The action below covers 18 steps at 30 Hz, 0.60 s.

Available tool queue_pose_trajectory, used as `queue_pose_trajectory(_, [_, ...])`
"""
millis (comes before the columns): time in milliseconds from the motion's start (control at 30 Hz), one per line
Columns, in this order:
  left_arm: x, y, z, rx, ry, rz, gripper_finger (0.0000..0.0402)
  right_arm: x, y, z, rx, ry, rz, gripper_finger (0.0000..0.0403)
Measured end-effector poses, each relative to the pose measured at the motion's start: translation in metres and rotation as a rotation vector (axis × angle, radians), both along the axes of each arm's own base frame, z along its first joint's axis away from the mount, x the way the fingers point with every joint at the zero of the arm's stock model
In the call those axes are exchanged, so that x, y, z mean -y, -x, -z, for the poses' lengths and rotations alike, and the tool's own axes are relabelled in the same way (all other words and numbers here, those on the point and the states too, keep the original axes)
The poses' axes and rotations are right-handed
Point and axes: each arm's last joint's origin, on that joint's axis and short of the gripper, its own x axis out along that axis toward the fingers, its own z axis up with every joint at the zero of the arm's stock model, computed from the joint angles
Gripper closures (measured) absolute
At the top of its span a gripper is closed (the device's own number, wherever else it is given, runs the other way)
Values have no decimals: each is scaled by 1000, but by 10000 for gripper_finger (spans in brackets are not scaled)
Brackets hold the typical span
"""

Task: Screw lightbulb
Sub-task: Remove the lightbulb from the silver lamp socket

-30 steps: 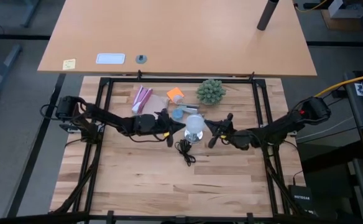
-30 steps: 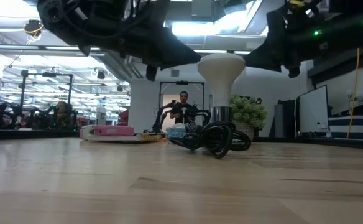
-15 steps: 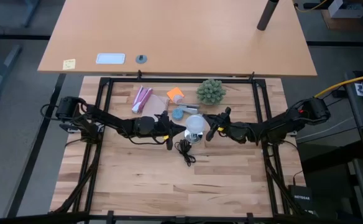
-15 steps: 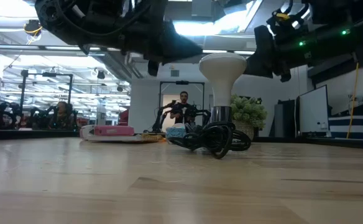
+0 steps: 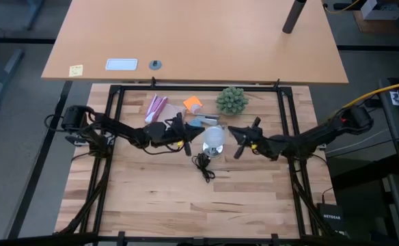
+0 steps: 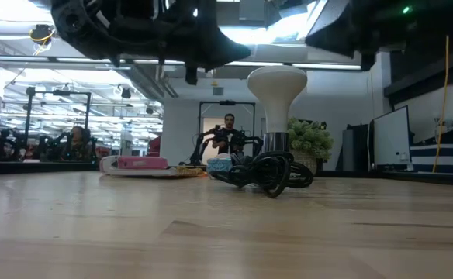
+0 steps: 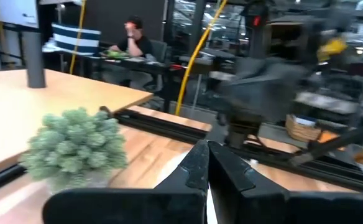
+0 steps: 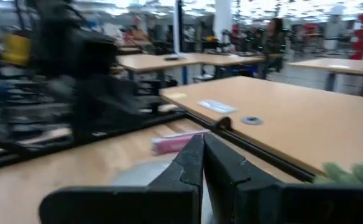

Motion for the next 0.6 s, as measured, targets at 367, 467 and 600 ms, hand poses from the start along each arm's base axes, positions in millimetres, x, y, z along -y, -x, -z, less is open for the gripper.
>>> queue_pose_trajectory(367, [-30, 0, 16, -108, 64, -86, 401, -23, -4, 20, -30, -106, -93, 387])
queue_pose_trajectory(467, [-28, -3, 28, -143, 90, -66, 401, -24, -8, 30, -59, -119, -82, 387])
queue_pose_trajectory(600, [-22, -7, 39, -147, 108, -46, 401, -26, -12, 39, -68, -149, -68, 387])
